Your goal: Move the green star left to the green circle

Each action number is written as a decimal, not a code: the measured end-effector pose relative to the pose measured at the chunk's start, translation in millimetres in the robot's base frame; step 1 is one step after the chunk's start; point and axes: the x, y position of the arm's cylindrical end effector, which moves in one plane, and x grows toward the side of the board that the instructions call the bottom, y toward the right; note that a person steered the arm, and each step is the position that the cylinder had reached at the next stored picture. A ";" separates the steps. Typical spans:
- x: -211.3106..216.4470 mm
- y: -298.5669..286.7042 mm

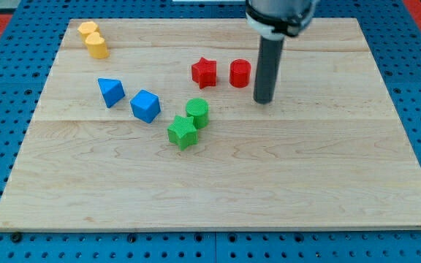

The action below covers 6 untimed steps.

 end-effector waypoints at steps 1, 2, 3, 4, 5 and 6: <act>73.5 -34.8; 75.0 -102.9; 87.9 -108.2; 90.5 -116.9; 56.0 -131.1; 9.7 -139.4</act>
